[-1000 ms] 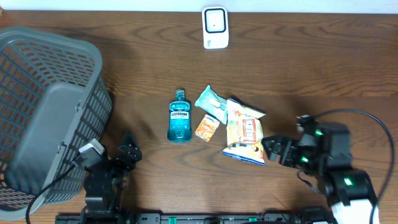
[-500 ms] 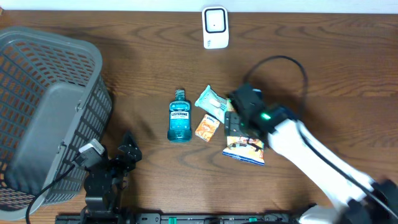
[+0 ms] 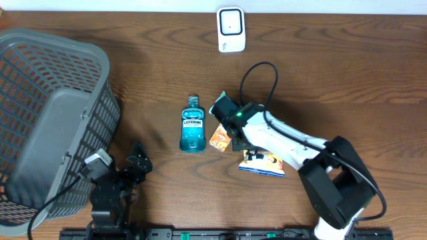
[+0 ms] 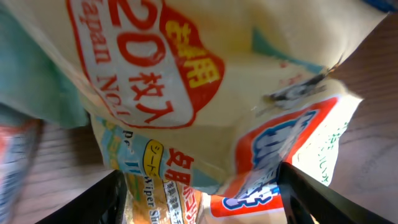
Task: Scan the item barcode
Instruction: 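Reach the right gripper over the yellow wet-wipes bag and grasp it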
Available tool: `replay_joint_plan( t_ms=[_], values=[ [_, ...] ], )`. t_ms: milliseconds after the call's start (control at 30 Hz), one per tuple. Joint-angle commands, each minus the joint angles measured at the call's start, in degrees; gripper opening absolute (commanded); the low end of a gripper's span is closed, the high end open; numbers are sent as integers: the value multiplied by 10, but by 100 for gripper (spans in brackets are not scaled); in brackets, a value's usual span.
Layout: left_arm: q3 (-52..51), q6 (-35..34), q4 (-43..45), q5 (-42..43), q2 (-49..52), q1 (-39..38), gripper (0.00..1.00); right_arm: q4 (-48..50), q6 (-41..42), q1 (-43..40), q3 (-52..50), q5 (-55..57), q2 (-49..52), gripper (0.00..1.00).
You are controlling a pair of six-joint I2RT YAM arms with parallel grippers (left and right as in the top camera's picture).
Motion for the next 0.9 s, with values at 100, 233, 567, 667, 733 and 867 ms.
replay_joint_plan(
  t_ms=[100,233,567,667,733,867],
  values=[
    [-4,-1,-14,-7,-4,2,98,-9,22,10,2,31,43,77],
    [-4,-1,-14,-7,-4,2,98,-24,22,10,2,31,61,78],
    [-4,-1,-14,-7,-4,2,98,-42,42,14,2,19,69,34],
    [-4,-1,-14,-7,-4,2,98,-47,41,14,4,3,68,14],
    [-4,-1,-14,-7,-4,2,98,-47,33,12,9,-18,64,1],
    [-4,-1,-14,-7,-4,2,98,-30,-58,-5,27,-132,36,1]
  ],
)
